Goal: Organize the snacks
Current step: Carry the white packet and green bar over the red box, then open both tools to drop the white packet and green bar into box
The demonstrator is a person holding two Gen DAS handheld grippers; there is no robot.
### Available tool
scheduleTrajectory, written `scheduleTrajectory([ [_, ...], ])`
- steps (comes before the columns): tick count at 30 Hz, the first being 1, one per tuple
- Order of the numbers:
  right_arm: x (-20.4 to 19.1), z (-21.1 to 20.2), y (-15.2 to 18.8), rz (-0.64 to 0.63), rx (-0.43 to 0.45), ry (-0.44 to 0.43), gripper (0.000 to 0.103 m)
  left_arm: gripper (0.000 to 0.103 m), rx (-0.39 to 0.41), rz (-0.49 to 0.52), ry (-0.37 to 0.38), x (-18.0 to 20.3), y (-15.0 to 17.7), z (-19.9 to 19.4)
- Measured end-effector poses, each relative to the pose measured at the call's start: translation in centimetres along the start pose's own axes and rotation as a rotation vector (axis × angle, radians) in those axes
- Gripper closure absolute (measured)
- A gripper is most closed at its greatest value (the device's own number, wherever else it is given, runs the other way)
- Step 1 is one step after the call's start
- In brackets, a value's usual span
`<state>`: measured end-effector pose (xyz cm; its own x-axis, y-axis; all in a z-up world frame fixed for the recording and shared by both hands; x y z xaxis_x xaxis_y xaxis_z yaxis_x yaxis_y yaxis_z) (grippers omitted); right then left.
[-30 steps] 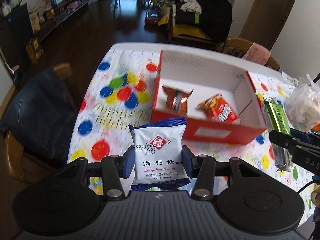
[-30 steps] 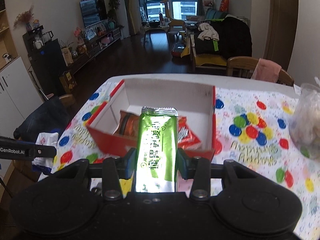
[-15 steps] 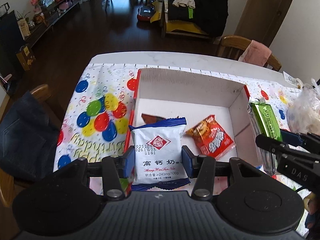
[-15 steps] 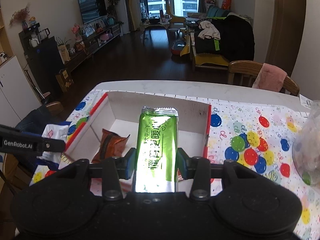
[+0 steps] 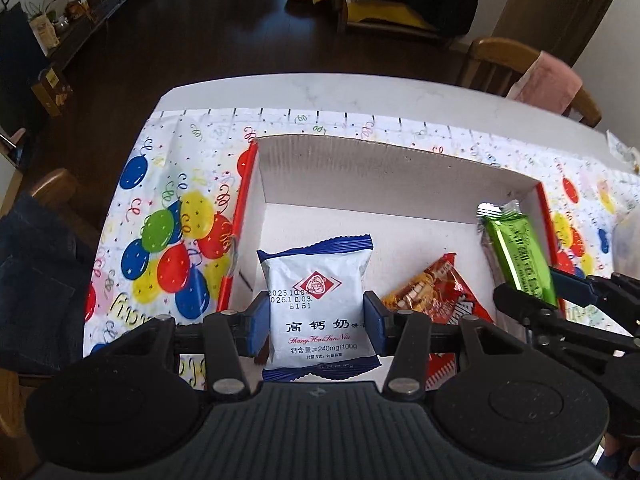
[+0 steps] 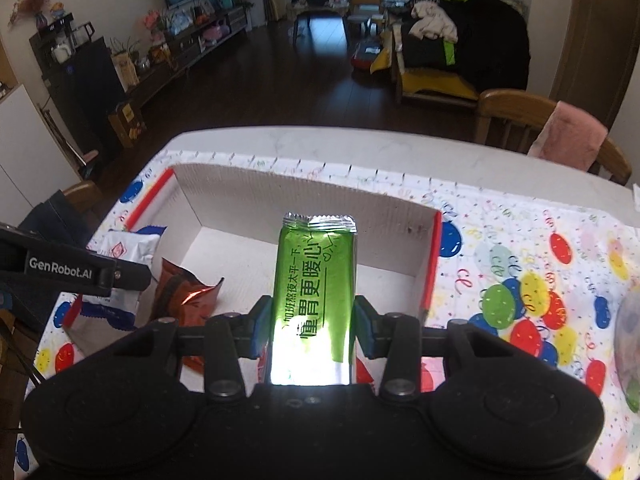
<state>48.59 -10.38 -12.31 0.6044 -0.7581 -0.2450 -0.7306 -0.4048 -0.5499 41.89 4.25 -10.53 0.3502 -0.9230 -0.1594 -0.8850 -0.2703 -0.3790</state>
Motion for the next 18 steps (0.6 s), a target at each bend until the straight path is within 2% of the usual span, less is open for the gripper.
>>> scheduleTrajectory([
  [8,0.5,4.3,0.0,-0.036,-0.098,0.000,0.062,0.055,-0.050,0.032,-0.057,1.4,-1.4,2.9],
  [18,0.4,6.8,0.4,-0.072,-0.165,-0.017,0.062,0.055,-0.129,0.075,-0.091,1.6,-1.5,6.0],
])
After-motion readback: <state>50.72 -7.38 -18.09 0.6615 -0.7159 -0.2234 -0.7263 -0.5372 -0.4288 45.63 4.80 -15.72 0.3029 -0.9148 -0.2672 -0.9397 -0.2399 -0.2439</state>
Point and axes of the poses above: each gripper's, at about its wrist camera, not at the fingertips, and z roughly the way its jaws point, x to its right, y to its underside, the point moved 7 cm from there along z, roughly the way its jaws point, and after that the axes turned 13 degrees about -y, right-handed, at the moved point
